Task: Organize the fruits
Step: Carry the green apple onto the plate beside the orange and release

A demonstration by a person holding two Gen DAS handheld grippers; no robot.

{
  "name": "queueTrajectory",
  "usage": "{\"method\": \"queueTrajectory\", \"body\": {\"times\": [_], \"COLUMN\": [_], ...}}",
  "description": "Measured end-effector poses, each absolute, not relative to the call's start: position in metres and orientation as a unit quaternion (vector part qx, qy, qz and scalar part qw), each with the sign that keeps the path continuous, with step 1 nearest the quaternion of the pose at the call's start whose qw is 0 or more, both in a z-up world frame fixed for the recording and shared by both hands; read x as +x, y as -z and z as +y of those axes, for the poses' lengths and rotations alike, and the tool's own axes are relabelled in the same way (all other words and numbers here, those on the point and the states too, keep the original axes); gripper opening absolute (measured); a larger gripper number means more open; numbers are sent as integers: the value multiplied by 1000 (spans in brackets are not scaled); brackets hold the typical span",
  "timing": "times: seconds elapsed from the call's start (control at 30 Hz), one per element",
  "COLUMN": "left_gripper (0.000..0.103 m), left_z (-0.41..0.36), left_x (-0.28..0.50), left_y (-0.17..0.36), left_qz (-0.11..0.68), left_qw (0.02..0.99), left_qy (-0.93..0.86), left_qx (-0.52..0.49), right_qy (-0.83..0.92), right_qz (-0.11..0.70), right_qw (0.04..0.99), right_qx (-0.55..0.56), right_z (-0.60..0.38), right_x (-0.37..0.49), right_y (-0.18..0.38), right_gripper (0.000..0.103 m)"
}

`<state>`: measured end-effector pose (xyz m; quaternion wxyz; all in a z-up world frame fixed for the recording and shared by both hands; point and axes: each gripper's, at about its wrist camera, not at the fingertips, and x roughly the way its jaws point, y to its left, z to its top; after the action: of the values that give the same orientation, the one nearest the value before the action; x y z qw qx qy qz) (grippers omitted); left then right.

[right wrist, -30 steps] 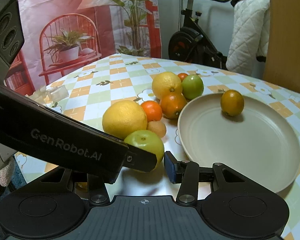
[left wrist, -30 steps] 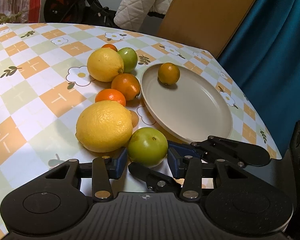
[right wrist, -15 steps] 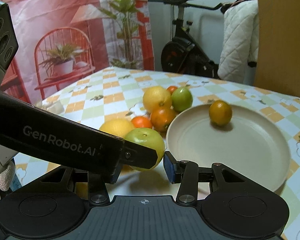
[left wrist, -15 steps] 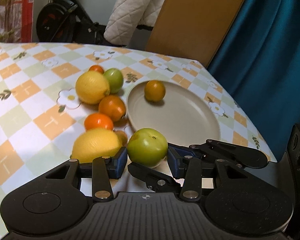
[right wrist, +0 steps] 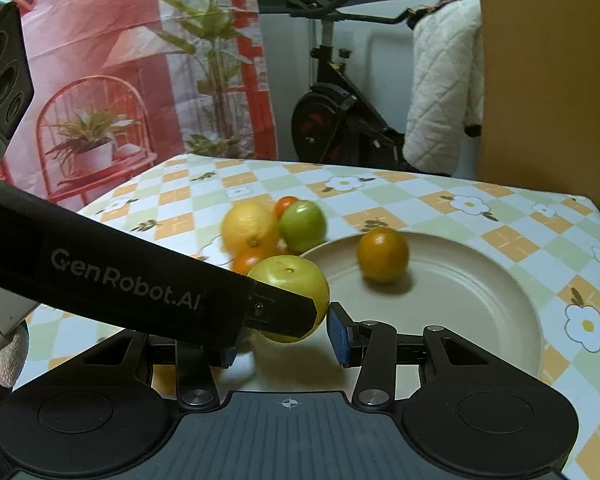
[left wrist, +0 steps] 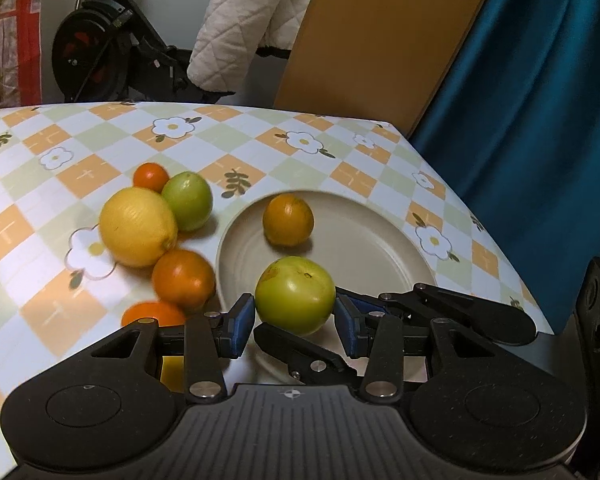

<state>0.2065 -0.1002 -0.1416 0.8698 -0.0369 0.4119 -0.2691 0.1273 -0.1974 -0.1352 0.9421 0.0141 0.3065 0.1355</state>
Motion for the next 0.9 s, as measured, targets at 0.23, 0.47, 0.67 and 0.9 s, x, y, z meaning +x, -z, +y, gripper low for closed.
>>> {"method": "queueTrajectory", "body": {"times": [0.23, 0.47, 0.67, 0.9], "left_gripper": [46, 46, 46, 46], "left_z": [-115, -115, -117, -119], "left_x": [233, 246, 252, 251], "left_y": [151, 158, 160, 156], "left_qz": [426, 432, 429, 417], "left_qw": [866, 867, 871, 879], "left_qy": [260, 247, 240, 229], "left_qx": [-31, -27, -22, -10], "right_qy": [-121, -121, -122, -118], "right_qz": [318, 331, 332, 337], "right_qw": [940, 936, 935, 934], "right_qx": [13, 5, -1, -5], "right_z": [-209, -206, -203, -199], "right_x": [156, 175, 182, 184], "right_y": [145, 155, 157, 155], "right_gripper": [40, 40, 40, 41]}}
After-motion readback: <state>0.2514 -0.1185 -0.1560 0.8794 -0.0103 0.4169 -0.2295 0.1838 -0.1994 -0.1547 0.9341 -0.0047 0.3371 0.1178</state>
